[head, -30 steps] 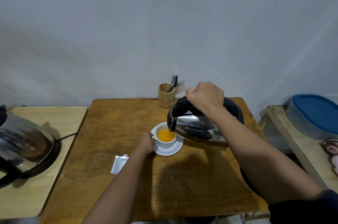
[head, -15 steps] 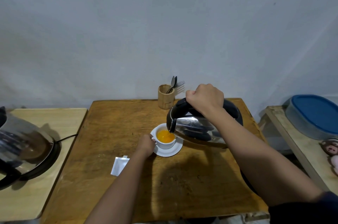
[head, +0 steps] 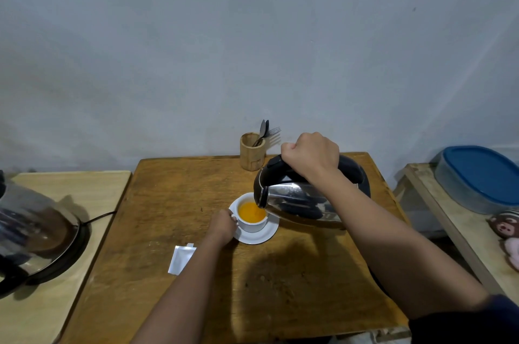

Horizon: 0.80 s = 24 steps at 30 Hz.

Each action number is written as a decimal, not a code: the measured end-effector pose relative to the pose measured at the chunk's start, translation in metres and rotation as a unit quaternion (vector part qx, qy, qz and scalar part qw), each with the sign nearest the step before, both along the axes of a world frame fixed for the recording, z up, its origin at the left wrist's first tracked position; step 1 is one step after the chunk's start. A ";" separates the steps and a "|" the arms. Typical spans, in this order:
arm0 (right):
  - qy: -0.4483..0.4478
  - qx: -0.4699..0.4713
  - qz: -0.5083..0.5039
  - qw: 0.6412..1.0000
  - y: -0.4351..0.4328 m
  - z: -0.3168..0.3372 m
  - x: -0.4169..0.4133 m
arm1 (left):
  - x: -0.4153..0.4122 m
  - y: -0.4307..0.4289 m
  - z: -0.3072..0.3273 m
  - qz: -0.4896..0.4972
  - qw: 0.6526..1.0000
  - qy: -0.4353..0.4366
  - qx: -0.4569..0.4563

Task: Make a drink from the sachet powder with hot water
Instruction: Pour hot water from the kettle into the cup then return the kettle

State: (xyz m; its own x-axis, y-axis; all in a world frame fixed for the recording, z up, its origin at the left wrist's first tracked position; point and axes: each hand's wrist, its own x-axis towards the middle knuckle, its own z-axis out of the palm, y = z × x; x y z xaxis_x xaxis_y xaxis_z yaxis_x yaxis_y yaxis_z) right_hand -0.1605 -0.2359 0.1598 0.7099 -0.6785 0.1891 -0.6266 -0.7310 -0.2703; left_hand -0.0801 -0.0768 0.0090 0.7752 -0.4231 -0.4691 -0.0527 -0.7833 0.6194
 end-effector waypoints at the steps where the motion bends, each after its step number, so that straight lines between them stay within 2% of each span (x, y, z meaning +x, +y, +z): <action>1: -0.001 0.002 -0.001 1.000 0.000 0.001 0.000 | 0.000 0.000 0.000 -0.003 1.000 -0.001 -0.001; 24: -0.008 0.001 0.006 1.000 0.000 0.007 0.002 | 0.003 0.003 -0.005 -0.058 0.997 -0.031 0.027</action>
State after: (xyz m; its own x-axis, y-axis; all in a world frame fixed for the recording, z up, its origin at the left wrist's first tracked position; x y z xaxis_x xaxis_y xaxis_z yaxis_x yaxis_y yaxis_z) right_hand -0.1584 -0.2358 0.1670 0.7144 -0.6710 0.1986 -0.6144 -0.7373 -0.2810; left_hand -0.0770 -0.0738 0.0036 0.7512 -0.4863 -0.4463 -0.1810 -0.8020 0.5693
